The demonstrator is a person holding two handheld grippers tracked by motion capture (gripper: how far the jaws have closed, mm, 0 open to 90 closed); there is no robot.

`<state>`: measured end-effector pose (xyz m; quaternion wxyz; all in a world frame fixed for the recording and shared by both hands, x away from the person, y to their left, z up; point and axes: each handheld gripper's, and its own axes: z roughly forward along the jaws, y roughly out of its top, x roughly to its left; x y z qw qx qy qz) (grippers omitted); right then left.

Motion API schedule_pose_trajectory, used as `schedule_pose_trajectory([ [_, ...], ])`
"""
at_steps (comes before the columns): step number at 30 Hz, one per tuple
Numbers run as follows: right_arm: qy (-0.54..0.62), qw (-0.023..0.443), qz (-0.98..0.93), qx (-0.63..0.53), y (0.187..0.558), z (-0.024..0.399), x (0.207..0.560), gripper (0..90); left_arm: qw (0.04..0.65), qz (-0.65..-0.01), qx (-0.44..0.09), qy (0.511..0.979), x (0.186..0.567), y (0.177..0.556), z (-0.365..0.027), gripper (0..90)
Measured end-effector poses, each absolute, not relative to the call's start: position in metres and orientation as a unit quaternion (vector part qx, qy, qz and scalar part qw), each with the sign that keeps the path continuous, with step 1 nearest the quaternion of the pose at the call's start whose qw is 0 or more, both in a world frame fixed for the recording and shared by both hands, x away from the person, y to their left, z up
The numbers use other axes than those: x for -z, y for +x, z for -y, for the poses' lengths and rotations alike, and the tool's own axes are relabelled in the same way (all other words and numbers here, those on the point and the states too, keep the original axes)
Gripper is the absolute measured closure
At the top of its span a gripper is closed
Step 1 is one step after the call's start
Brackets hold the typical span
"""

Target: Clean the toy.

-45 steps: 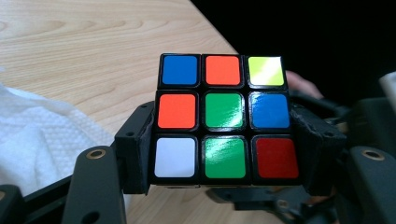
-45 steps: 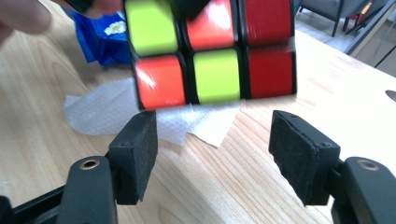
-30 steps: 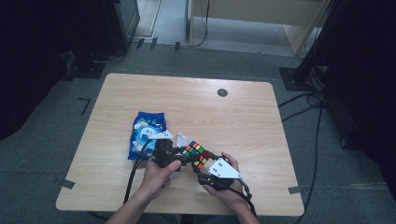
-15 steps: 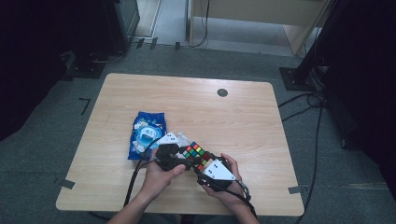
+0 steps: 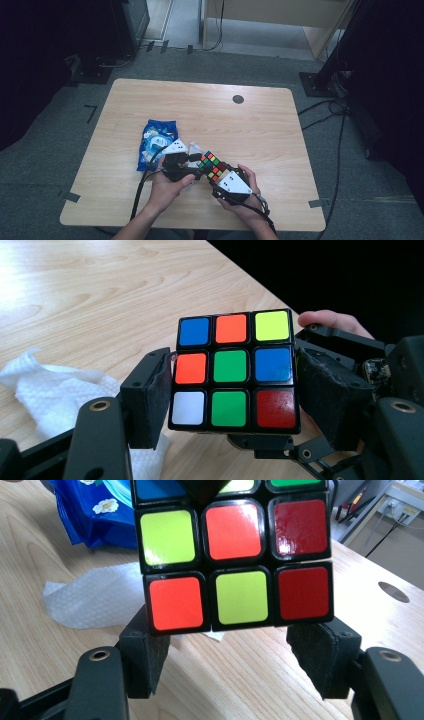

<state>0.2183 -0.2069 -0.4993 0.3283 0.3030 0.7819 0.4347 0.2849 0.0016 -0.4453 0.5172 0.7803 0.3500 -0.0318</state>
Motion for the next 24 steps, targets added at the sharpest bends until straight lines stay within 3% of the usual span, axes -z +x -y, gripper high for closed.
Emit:
schedule_pose_trajectory([
  [11, 0.291, 0.338, -0.779, -0.441, 0.2128, 0.2085, 0.4975, 35.6, 0.522, -0.346, 0.113, 0.771, 0.4523, 0.2963, -0.0083, 33.0],
  [14, 0.285, 0.344, -0.778, -0.442, 0.2106, 0.2071, 0.4963, 35.5, 0.504, -0.35, 0.1, 0.783, 0.455, 0.2944, -0.0021, 26.4],
  [17, 0.282, 0.348, -0.78, -0.437, 0.2094, 0.2052, 0.497, 35.5, 0.501, -0.349, 0.098, 0.786, 0.4553, 0.294, -0.0014, 26.1],
  [24, 0.286, 0.343, -0.771, -0.454, 0.2092, 0.2106, 0.4946, 35.1, 0.533, -0.344, 0.135, 0.761, 0.4508, 0.2954, -0.0092, 34.2],
])
